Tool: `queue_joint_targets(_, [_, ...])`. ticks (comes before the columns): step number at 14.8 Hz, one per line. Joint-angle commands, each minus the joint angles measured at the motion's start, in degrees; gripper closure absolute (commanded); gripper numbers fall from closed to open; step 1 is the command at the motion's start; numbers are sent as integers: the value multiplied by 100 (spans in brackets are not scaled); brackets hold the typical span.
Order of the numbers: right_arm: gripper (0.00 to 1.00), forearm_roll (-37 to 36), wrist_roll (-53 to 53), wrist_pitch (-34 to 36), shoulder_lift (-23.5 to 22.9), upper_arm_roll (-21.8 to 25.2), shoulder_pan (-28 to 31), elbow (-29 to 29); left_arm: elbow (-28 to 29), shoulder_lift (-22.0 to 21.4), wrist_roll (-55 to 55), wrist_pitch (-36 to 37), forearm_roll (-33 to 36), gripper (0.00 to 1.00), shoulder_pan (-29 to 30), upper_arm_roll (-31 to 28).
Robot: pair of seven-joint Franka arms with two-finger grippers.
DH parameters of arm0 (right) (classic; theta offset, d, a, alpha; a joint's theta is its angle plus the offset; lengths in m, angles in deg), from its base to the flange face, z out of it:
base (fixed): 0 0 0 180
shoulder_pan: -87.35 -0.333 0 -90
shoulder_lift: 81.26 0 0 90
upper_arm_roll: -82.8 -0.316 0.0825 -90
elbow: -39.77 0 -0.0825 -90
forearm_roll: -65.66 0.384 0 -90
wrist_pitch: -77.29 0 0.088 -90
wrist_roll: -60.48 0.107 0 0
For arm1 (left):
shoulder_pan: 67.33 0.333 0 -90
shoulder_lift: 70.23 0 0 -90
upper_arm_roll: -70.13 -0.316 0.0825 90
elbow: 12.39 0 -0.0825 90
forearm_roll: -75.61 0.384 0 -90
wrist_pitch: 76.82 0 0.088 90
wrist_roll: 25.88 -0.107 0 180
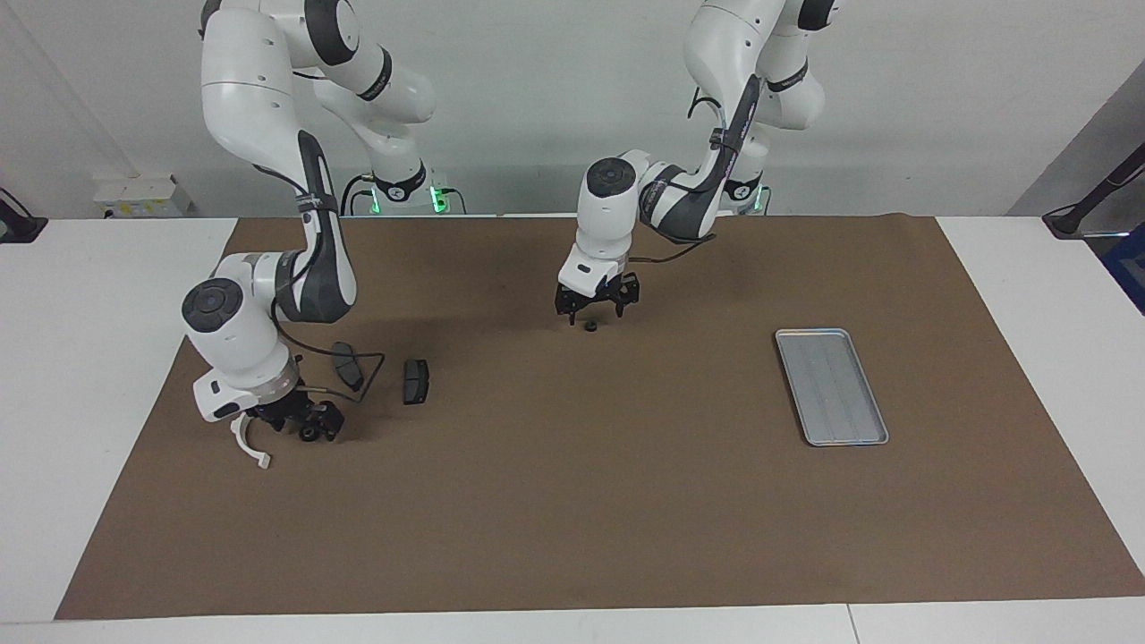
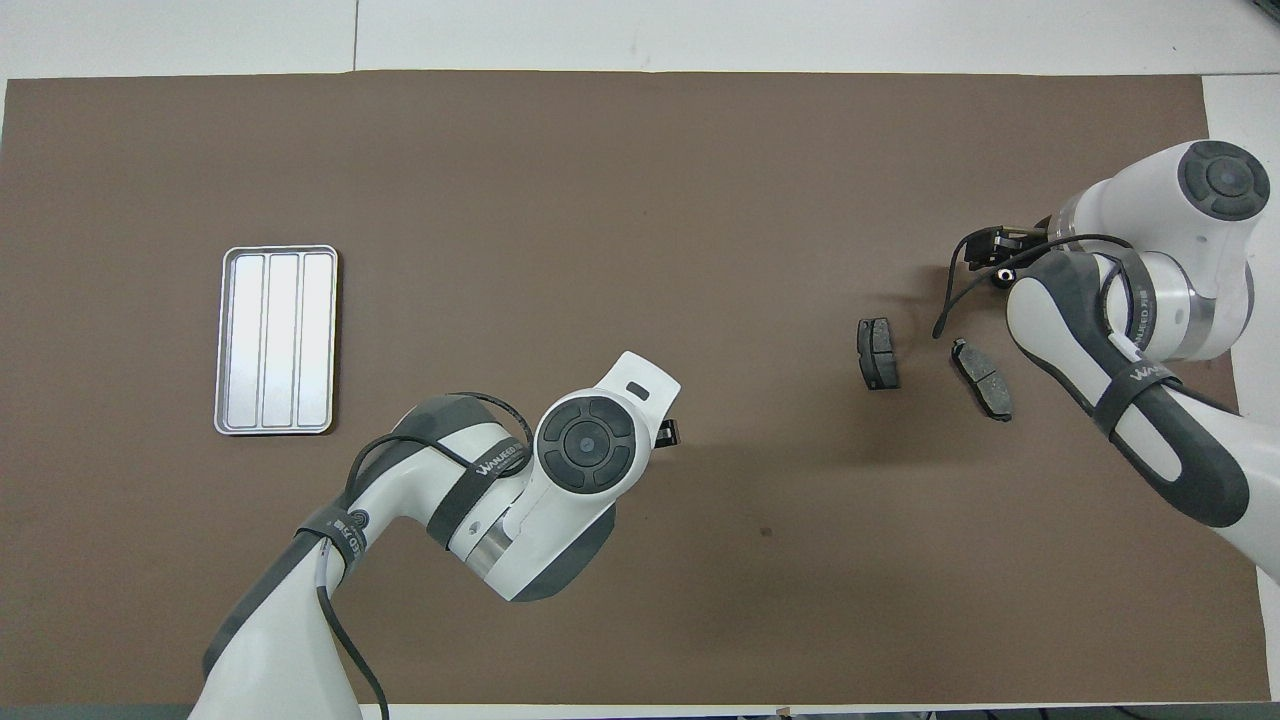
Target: Pick bearing gear from pile to tray
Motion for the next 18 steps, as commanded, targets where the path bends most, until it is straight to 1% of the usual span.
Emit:
queue_joint_targets(1, [4, -139, 164, -206, -161, -64, 78, 92, 185, -38, 78, -141, -36, 0, -141, -103])
queue_joint_targets(4, [6, -139, 297, -198, -153, -64, 61, 74, 203, -29, 78, -132, -27, 0, -149, -103])
queue_joint_targets(7, [13, -139, 350, -189, -161, -72, 34, 39, 203, 23, 78, -220, -10, 0, -149, -103])
queue_joint_targets(11, [21, -139, 455, -128, -153, -64, -1, 13, 203, 94, 87, -255, 17, 3, -184, -103])
queue_joint_targets(13, [26, -139, 473, -110, -153, -64, -1, 12, 203, 94, 95, -255, 17, 3, -193, -103])
queue_joint_targets(14, [27, -139, 473, -93, -153, -64, -10, 12, 203, 94, 95, -255, 25, 10, -193, -112])
queue_joint_targets(16, [32, -139, 481, -75, -153, -72, -10, 12, 203, 94, 95, -255, 43, 32, -202, -112])
queue_joint_targets(17, [35, -139, 525, -58, -153, -64, -10, 12, 203, 94, 95, -281, 43, 38, -211, -112])
queue_joint_targets(18, [39, -139, 551, -58, -153, -72, -18, 4, 203, 94, 95, -299, 43, 41, -220, -112])
